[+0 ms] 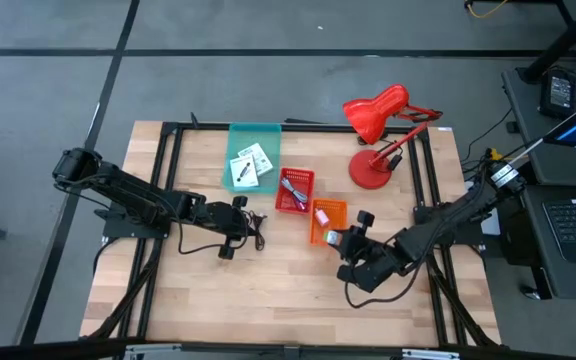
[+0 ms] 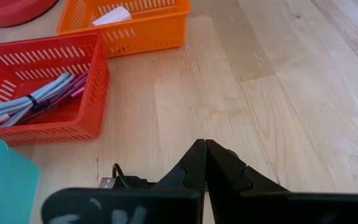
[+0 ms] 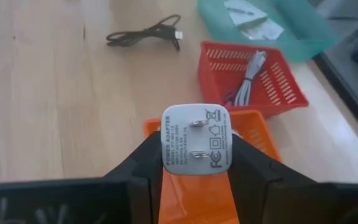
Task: Pick and place items into bin
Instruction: Put the green charger adapter into the orange basket
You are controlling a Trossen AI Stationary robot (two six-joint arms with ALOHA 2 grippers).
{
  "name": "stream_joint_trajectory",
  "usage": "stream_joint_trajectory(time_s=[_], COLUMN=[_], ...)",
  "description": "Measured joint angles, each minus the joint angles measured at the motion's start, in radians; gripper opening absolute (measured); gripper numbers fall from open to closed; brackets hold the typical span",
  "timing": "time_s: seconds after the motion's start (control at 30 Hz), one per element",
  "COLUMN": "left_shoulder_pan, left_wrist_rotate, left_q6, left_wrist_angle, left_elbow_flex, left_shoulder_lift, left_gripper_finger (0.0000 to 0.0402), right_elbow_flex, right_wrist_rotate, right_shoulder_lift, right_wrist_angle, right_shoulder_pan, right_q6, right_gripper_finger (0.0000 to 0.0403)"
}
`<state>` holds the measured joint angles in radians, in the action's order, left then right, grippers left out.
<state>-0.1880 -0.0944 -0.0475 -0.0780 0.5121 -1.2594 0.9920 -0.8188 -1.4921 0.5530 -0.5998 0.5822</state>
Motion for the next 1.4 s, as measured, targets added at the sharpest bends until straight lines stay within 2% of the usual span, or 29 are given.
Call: stream_joint_trajectory(time_s=[0.2, 0.67, 1.2, 1.4], left_shoulder_pan=[0.000, 0.000, 0.000, 0.000], left_wrist_rotate=[0.000, -0.001, -0.001, -0.001], left_q6=[0.000, 0.000, 0.000, 0.000], left_wrist_angle=[0.000, 0.000, 0.000, 0.000], left_elbow_flex=[0.000, 0.000, 0.000, 0.000], left_shoulder_lift=[0.000, 0.000, 0.000, 0.000], left_gripper_finger=[0.0006, 0.0006, 0.0006, 0.0006], right_elbow_flex=[0.000, 0.000, 0.000, 0.000], right_wrist_rotate=[0.062, 0.170, 0.192, 0.185], right_shoulder_lift=[-0.017, -0.156, -0.223, -0.223], right_wrist_angle=[0.044, 0.049, 0.055, 0.054], right_shoulder_pan=[0.048, 0.140, 0.162, 0.174], right_q6=[0.061, 0.091, 0.119, 0.118], right_gripper_finger=[0.0120, 0.0124, 0.0127, 0.0150])
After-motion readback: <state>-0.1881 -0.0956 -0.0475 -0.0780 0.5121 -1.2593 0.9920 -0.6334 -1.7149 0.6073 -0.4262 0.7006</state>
